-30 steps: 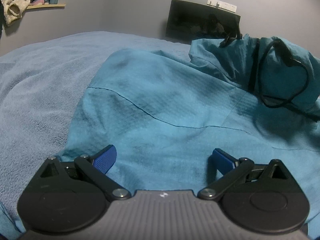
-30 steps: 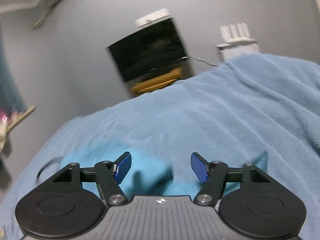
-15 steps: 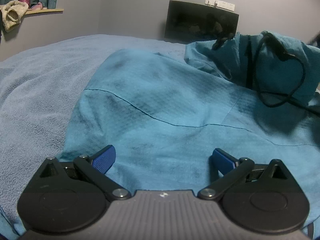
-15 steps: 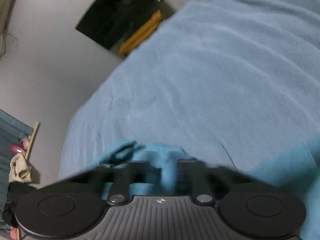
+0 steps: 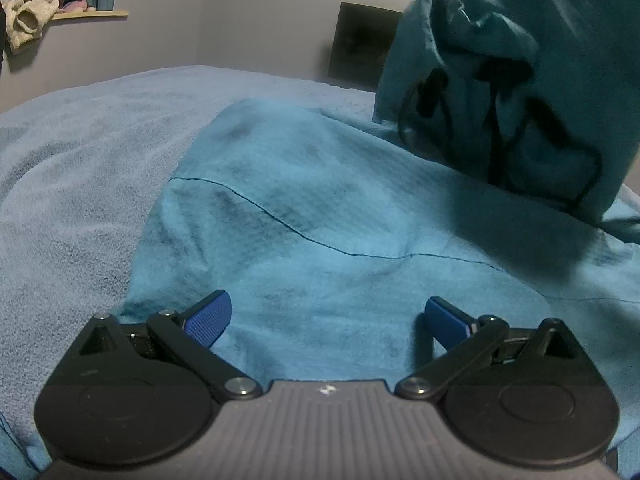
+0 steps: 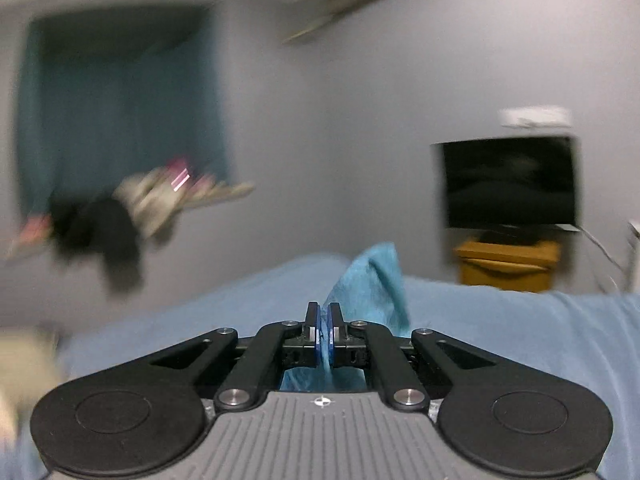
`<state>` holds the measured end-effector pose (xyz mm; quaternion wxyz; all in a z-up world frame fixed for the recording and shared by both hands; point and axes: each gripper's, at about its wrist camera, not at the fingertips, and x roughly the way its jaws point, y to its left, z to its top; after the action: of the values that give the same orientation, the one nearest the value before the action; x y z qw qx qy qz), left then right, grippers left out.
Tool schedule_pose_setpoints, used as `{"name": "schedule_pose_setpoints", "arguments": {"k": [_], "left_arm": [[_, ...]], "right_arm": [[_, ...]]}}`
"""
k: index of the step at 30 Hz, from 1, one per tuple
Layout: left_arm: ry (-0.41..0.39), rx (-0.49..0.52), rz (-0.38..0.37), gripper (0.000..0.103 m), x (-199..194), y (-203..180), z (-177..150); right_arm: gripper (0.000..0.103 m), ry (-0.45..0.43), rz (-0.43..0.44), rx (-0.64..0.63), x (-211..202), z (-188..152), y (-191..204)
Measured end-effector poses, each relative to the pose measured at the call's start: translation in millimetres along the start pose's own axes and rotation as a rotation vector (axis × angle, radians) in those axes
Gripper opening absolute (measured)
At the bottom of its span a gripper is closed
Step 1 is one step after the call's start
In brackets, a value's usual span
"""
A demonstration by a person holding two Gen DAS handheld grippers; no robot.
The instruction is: Fold large clothes
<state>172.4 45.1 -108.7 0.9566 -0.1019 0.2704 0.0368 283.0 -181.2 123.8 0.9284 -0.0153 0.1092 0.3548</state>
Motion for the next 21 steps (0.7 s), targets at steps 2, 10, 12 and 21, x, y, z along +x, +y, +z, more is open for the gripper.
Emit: {"name": "schedule_pose_setpoints", "arguments": {"k": [2, 10, 12, 21], "left_arm": [[-0.001, -0.010, -0.007, 0.103, -1, 2, 1], [-0.002, -0.118, -0.040, 0.103, -14, 20, 12], [-0.002, -0.170, -0.032, 0.102, -23, 30, 18], [-0.054, -0.280, 0.129, 0.102, -107, 90, 51]], "right_arm": [[0.004, 0.058, 0.020, -0.042, -18, -26, 23], [0.001, 0.273, -0.055, 0.039, -91, -161, 75], [0.005, 0.264, -0.102, 0.169, -110, -187, 73], [0.045, 0.182, -0.270, 0.682, -138, -234, 35]]}}
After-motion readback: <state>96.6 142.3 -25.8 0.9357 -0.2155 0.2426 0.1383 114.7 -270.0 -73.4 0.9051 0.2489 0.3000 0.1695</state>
